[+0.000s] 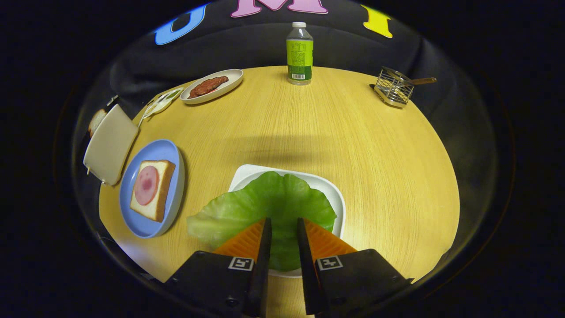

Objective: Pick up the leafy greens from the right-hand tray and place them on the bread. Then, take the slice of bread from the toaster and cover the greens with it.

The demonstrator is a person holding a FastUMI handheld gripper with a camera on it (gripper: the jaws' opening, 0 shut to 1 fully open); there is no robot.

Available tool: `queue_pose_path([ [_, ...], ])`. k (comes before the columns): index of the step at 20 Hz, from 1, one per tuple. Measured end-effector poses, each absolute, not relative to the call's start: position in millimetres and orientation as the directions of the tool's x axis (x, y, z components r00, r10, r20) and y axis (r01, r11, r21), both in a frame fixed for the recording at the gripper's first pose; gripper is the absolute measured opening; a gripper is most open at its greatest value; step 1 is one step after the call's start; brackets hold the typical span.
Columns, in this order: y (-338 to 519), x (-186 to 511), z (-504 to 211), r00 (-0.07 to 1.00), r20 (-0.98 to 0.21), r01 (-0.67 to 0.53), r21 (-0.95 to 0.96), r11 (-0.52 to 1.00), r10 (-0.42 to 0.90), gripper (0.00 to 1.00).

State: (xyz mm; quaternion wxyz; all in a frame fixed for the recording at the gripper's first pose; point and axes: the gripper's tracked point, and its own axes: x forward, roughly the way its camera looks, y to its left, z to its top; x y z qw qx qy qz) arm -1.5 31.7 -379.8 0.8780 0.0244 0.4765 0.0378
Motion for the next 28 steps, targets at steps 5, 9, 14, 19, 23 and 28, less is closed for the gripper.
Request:
queue_pose_path([
  [5,26.3,3.0,-363.0,0.592,-0.790,-0.130,0.105,0.986,0.162,0.84],
  [9,35.8,5.2,-362.9,0.600,-0.772,-0.216,0.094,0.972,0.208,0.97],
  [14,41.6,3.5,-381.4,0.579,-0.787,-0.332,0.012,0.943,0.214,1.00],
  [19,42.7,5.7,-387.2,0.564,-0.794,-0.382,-0.008,0.924,0.226,0.99],
  [23,47.2,4.8,-387.1,0.558,-0.797,-0.394,-0.010,0.919,0.230,0.76],
  [28,44.0,5.8,-386.5,0.562,-0.797,-0.378,-0.010,0.926,0.221,0.34],
])
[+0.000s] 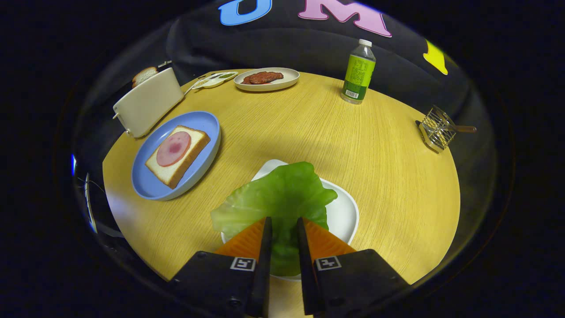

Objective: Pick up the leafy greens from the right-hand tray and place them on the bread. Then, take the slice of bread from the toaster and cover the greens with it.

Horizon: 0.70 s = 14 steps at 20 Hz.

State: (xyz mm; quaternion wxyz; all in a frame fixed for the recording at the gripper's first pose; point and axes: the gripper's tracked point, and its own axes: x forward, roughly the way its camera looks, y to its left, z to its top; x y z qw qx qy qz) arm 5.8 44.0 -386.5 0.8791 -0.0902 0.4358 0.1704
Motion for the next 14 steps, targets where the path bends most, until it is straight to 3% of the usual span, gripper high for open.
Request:
queue_pose_path([
  [2,43.2,6.8,-386.5,0.557,-0.796,-0.377,0.012,0.926,0.236,0.07],
  [5,40.6,4.5,-381.1,0.542,-0.804,-0.347,0.050,0.937,0.244,0.05],
  [10,29.6,19.0,-327.5,0.638,-0.734,-0.275,0.063,0.959,0.231,0.05],
  [14,40.4,28.6,-278.1,0.685,-0.680,-0.283,0.085,0.955,0.263,0.05],
])
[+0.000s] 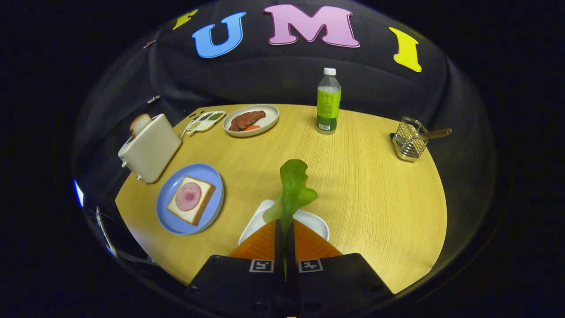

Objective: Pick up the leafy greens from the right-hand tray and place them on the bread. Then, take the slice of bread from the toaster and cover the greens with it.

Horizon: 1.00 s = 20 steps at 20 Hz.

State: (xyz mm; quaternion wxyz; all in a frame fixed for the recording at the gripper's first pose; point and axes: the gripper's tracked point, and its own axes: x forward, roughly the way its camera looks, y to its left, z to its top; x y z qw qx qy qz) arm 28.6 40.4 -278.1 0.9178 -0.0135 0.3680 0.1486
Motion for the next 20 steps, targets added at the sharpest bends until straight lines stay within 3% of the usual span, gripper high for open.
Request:
queue_pose_path([
  [5,90.5,34.3,-227.7,0.701,-0.617,-0.341,0.151,0.928,0.358,0.05],
  [10,158.7,28.6,-202.9,0.649,-0.592,-0.448,0.212,0.868,0.479,0.05],
  [20,264.2,21.0,-247.1,0.498,-0.640,-0.554,0.284,0.783,0.585,0.05],
])
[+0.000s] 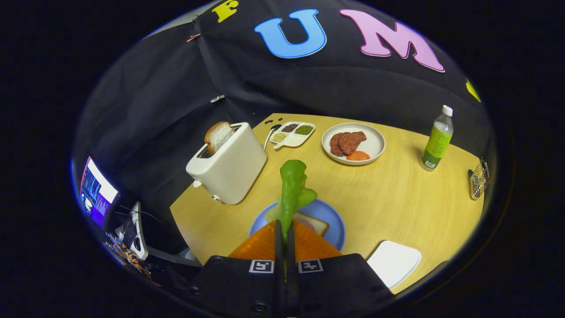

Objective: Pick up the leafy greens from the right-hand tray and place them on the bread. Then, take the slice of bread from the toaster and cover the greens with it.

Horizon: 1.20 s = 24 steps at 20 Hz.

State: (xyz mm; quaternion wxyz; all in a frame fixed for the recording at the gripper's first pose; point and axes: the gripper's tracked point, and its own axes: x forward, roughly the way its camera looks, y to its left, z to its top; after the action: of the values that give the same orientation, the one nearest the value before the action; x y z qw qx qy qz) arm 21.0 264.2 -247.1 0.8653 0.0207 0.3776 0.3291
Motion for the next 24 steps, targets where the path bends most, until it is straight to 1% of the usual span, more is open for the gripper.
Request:
queue_pose_path([
  [4,278.0,23.1,-279.3,0.473,-0.678,-0.524,0.296,0.798,0.562,0.05],
  [11,276.6,22.0,-321.0,0.452,-0.744,-0.502,0.244,0.830,0.492,0.05],
  [13,273.4,21.8,-329.2,0.445,-0.764,-0.491,0.229,0.841,0.467,0.14],
  [16,267.3,26.2,-335.0,0.458,-0.775,-0.481,0.195,0.854,0.435,0.33],
  [17,264.9,28.1,-335.8,0.465,-0.778,-0.477,0.182,0.860,0.423,0.36],
  [18,263.5,28.4,-336.7,0.466,-0.781,-0.475,0.176,0.862,0.416,0.52],
  [19,263.3,28.0,-337.4,0.470,-0.781,-0.474,0.170,0.864,0.411,0.56],
  [20,261.3,28.6,-337.2,0.474,-0.781,-0.476,0.161,0.865,0.407,0.65],
  [22,258.8,29.0,-336.3,0.483,-0.778,-0.478,0.150,0.866,0.401,0.81],
  [23,258.2,29.0,-335.9,0.491,-0.775,-0.478,0.142,0.867,0.398,0.87],
  [24,256.4,30.8,-329.1,0.505,-0.767,-0.478,0.135,0.868,0.397,0.99],
])
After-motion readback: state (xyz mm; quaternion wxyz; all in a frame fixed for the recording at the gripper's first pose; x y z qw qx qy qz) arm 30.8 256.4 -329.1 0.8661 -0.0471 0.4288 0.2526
